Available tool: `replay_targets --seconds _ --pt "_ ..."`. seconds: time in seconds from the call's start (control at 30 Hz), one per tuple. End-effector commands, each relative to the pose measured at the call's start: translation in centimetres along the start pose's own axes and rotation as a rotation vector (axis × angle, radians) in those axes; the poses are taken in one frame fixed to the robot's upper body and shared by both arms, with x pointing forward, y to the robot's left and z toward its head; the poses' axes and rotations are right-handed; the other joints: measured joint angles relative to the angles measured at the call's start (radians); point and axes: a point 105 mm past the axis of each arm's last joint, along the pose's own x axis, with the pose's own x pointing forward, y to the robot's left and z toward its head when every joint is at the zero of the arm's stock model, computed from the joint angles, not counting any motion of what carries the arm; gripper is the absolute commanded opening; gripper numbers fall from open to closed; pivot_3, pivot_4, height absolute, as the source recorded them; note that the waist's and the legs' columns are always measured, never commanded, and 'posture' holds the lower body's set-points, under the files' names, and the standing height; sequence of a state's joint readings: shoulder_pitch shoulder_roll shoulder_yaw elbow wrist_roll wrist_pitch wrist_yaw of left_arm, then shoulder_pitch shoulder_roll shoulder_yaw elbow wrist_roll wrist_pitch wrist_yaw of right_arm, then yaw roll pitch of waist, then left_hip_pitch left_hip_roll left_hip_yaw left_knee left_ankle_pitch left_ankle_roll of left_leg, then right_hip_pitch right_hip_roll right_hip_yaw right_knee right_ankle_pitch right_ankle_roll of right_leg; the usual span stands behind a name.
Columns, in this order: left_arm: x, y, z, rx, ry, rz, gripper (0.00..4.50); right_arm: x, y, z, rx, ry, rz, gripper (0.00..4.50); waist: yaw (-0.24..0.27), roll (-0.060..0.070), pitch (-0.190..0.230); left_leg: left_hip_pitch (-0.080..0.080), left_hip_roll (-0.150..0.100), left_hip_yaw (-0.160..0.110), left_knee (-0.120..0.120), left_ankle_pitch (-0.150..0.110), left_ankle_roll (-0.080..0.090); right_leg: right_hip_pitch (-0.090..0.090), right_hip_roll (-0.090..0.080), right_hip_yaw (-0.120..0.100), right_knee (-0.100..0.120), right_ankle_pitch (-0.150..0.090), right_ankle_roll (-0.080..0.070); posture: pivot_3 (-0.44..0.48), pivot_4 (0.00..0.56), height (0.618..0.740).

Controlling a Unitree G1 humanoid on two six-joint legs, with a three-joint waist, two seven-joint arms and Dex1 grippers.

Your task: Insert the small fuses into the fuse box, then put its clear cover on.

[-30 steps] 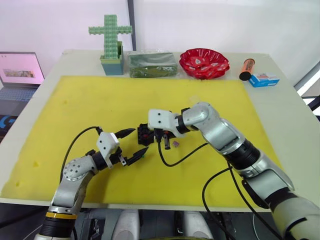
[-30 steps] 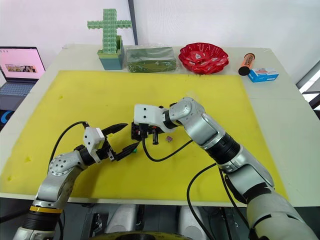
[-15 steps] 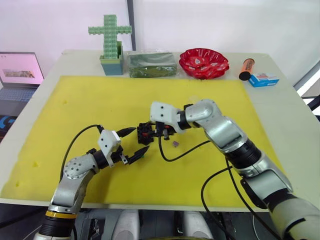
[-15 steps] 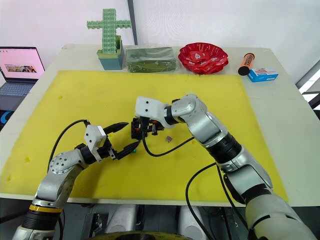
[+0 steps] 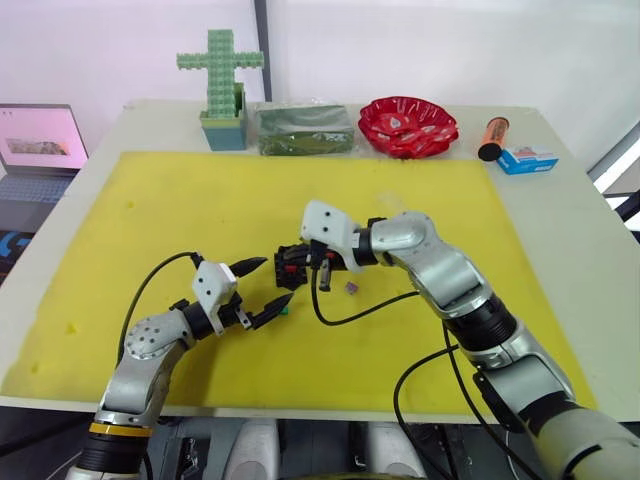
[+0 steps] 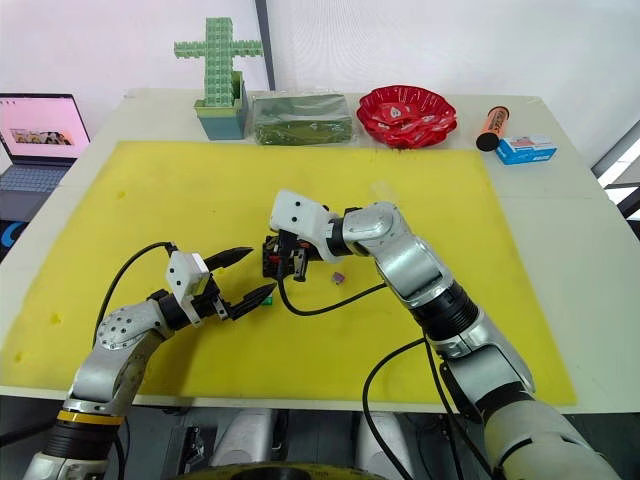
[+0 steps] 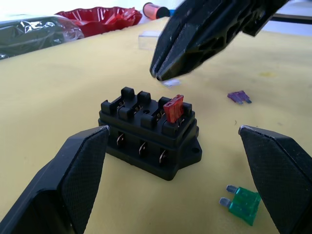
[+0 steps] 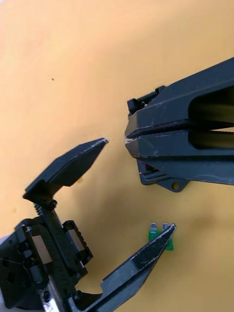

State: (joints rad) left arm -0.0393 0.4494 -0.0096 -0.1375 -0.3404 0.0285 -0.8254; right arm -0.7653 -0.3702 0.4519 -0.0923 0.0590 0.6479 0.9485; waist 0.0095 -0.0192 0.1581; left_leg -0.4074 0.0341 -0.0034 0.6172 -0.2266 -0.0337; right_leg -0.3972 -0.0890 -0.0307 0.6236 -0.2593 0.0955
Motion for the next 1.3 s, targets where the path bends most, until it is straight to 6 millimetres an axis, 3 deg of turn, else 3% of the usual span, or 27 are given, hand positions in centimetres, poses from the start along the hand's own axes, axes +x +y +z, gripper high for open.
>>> replay_targets --seconds 0.03,0.63,1.0,1.3 --pt "-0.2 0.3 1.1 0.030 -0.038 0.014 4.50 0.0 -0.1 0.0 -0.026 0.001 -0.012 0.02 0.000 0.000 0.000 0.000 0.000 0.000 0.000 0.000 0.000 0.000 0.000 0.000 0.000 0.000 0.000 0.000 0.150 0.740" --pt "0.1 0.4 1.4 0.036 -0.039 0.026 4.50 0.1 0.5 -1.3 -0.094 0.050 0.021 0.02 0.000 0.000 0.000 0.000 0.000 0.000 0.000 0.000 0.000 0.000 0.000 0.000 0.000 0.000 0.000 0.000 0.150 0.740" --pt "0.3 0.3 1.8 0.033 -0.041 0.023 4.50 0.1 0.7 -1.0 -0.117 0.046 0.034 0.02 0.000 0.000 0.000 0.001 0.000 0.000 0.000 0.000 0.000 0.000 0.000 0.000 0.001 0.000 0.000 0.000 0.150 0.740" --pt "-0.1 0.2 1.0 0.025 -0.030 0.023 4.50 0.0 1.2 -0.8 -0.126 0.044 0.049 0.02 -0.001 0.000 0.000 0.001 0.000 0.000 0.000 0.000 0.000 0.000 0.000 0.000 0.001 0.000 0.000 0.000 0.150 0.740"
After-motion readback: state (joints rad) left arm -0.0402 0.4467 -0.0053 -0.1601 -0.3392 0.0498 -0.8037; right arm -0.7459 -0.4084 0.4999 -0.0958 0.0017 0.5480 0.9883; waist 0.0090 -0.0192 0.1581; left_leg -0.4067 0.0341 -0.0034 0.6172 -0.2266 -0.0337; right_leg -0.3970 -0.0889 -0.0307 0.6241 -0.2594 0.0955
